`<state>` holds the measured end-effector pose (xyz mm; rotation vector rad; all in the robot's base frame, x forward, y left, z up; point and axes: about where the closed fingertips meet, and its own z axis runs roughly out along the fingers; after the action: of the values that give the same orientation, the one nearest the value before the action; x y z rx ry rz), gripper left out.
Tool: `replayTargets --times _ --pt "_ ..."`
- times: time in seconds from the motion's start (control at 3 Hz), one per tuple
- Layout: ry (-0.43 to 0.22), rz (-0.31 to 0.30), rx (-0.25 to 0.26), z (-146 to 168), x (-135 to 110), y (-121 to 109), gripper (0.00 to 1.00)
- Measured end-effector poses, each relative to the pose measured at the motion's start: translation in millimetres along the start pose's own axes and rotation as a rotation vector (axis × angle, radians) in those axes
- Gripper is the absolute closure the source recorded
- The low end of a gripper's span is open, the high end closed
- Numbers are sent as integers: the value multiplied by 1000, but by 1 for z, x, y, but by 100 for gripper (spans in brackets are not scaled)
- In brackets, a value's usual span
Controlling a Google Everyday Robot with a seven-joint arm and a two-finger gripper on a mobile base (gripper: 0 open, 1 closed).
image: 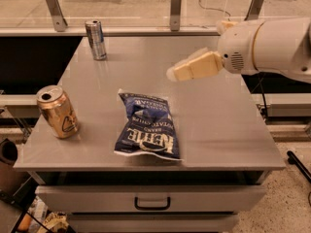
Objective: Pick redbull can
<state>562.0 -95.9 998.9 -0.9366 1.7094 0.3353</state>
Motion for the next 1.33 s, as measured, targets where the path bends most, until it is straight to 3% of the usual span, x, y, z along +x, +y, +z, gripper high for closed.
replayTargets --times 0.33,0.67,1.0,1.33 --pt "-26 -8 61 -1 -10 -14 0" --pt "-25 -8 60 -1 -10 -13 0" --pt "-53 2 45 13 -17 -13 0" --pt "-124 28 -14 68 -31 -11 0"
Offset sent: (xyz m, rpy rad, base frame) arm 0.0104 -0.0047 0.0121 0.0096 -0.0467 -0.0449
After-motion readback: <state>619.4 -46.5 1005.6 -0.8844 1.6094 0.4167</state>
